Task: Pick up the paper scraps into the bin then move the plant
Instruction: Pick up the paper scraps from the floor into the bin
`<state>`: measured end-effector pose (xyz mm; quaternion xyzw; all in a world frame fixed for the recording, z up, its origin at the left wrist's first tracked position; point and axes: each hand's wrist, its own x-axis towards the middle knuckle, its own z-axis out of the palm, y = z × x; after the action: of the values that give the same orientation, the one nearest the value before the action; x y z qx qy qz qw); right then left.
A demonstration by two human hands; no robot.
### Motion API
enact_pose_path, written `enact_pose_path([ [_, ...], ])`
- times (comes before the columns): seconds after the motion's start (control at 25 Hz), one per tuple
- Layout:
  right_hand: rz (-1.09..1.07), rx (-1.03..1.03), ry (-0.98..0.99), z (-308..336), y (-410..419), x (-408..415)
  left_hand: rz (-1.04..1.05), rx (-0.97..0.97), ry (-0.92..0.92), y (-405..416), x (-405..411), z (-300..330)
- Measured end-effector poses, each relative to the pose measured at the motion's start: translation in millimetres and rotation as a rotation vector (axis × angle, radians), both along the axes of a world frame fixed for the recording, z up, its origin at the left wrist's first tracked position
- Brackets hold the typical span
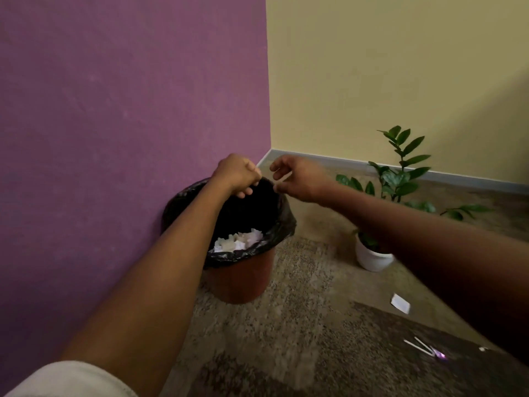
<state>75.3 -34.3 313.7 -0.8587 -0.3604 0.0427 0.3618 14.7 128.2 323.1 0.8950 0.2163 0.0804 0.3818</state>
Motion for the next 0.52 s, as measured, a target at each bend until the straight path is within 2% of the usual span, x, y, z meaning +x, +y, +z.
enact_pose_path([
  [0.16,0.14,-0.259,-0.047,42.6,-74.6,15.8,-0.209,0.148,-0.053,-71.7,16.4,2.9],
  [0.28,0.161,-0.424,-0.041,43.0,-137.0,19.1,-0.369,0.202,-0.069,-136.6,23.4,-3.4],
  [0.4,0.16,-0.372,0.039,8.7,-202.5,13.6,-0.552,0.237,-0.042,-197.1,26.7,-25.6],
  [0.52,0.104,-0.234,0.291,-47.9,-259.3,6.2,-0.705,0.165,-0.007,-242.0,29.2,-69.7],
])
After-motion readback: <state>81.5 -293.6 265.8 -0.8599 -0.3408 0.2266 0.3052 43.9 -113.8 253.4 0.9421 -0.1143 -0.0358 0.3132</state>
